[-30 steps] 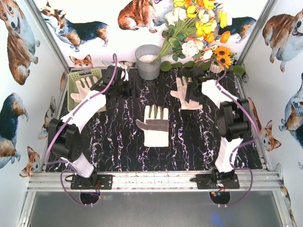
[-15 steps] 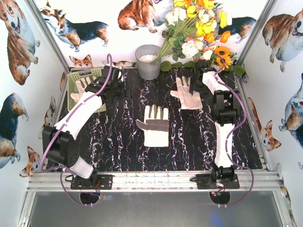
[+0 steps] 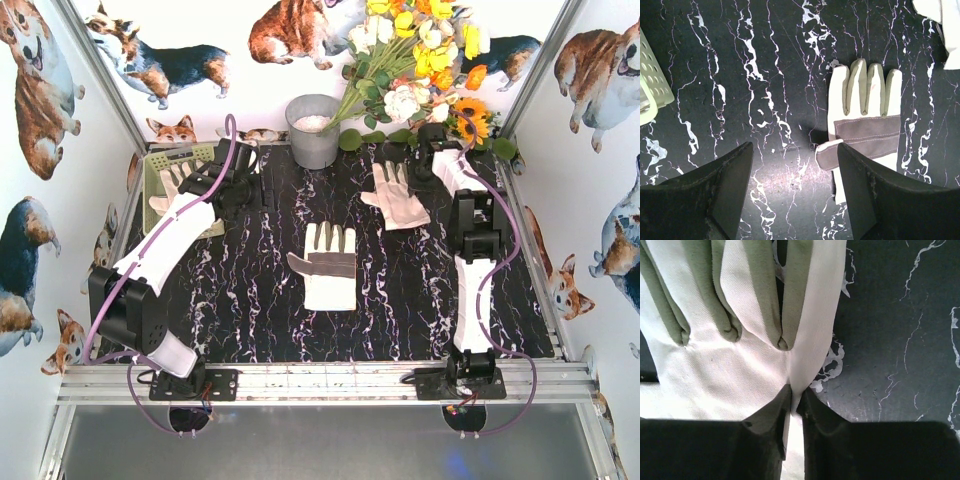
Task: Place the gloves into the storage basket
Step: Pick up the glove from the center of the board, then pair the glove with the glove.
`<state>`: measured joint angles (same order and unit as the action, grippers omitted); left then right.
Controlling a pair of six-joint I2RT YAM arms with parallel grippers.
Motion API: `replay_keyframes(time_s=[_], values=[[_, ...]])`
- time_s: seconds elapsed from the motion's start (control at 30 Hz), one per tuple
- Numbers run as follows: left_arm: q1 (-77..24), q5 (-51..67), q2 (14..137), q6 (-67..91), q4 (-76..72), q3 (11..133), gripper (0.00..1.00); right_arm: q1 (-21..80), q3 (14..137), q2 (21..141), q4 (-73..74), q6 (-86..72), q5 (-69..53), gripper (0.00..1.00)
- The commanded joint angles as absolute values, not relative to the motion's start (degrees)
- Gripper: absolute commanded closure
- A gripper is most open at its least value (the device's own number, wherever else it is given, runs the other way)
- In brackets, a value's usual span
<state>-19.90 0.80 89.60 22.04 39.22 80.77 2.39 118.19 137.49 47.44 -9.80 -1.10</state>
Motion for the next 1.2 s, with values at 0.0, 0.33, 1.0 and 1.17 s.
replay_keyframes(time_s=[0.0, 0.33, 1.0, 1.17], values=[[-19.3, 2.2, 88.0, 21.9, 38.2, 80.8, 0.37, 2.3, 109.8, 135.1, 49.4, -10.2, -2.5, 0.9], [-19.4, 8.7, 88.6, 21.5, 32.6, 78.0, 0.38, 2.4, 85.3, 114.7, 44.3, -15.7, -1.4, 1.0], [-17.8, 46.1, 91.1, 46.2, -9.3, 71.0, 0.31, 2.7, 73.1, 72.8, 39.5, -28.3, -29.9, 1.0], [-17.8, 51.7, 91.0, 52.0, -18.0, 70.5, 0.24, 2.8, 72.2, 68.2, 27.1, -36.2, -38.2, 1.0]])
